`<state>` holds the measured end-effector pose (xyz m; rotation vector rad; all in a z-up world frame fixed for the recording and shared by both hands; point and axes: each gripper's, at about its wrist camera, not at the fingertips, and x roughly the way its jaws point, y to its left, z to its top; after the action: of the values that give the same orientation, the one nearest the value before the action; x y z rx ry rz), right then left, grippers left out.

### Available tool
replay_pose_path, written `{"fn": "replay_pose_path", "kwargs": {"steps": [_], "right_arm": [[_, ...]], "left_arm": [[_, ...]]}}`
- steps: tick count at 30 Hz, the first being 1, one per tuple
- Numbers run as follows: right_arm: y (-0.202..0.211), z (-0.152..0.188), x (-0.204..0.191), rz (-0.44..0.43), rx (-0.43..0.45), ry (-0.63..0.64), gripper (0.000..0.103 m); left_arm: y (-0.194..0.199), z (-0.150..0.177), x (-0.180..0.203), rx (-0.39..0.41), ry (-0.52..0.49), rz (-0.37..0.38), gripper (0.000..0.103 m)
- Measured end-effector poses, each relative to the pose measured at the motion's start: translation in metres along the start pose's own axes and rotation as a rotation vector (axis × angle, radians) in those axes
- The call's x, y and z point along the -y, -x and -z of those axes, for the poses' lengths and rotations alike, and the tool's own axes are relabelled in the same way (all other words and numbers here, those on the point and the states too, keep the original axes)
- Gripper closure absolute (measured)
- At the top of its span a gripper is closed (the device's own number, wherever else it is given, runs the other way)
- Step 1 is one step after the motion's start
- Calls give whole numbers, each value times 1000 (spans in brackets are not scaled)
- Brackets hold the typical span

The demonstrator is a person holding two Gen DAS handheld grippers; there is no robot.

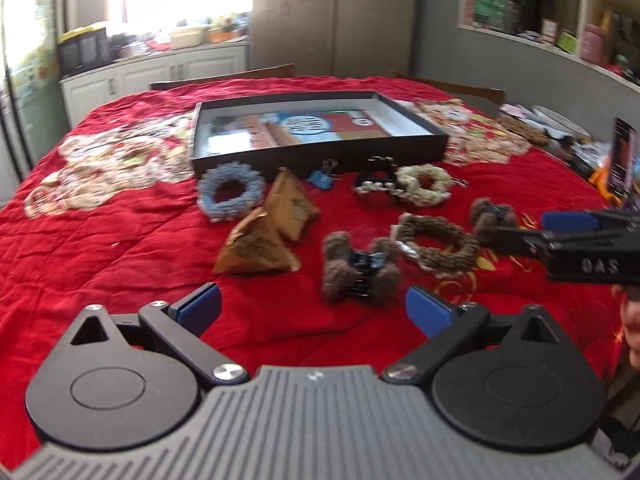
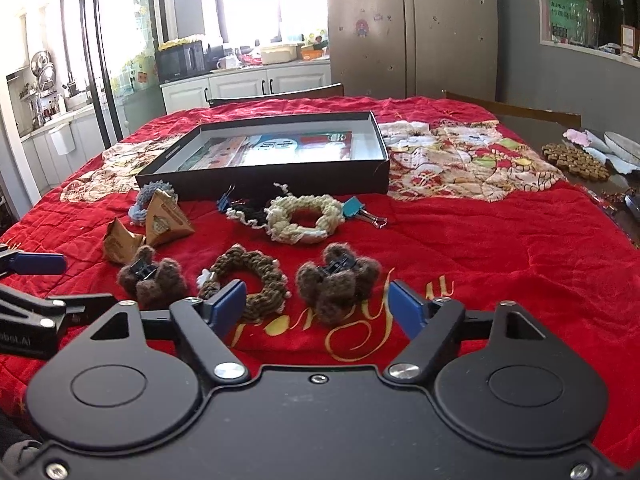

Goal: Organize objects
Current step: 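Grasp a brown fuzzy crochet piece with each gripper, left and right together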

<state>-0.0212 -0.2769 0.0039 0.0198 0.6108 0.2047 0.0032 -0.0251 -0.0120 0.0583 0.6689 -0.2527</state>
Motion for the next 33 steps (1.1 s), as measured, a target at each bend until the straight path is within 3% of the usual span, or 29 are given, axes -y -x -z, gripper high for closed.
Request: {"fn": "replay_pose_path", "kwargs": {"steps": [5, 14, 18, 29, 33], "right_arm": [[-6, 0, 6, 5, 21, 6, 39], [-23, 2, 9, 34, 19, 38, 42], [-31, 1, 9, 33, 16, 48, 44], [-49, 3, 12, 19, -7, 30, 53], [-50, 3, 14, 14, 5, 16, 58]], "left_arm": [[-10, -1, 7, -7, -29, 64, 12], [-30, -6, 14, -17, -35, 132, 23], [-39, -9, 15, -11, -29, 129, 26], [-54, -12, 11, -20, -10, 123, 49], [-56, -13, 10, -15, -10, 120, 52]]}}
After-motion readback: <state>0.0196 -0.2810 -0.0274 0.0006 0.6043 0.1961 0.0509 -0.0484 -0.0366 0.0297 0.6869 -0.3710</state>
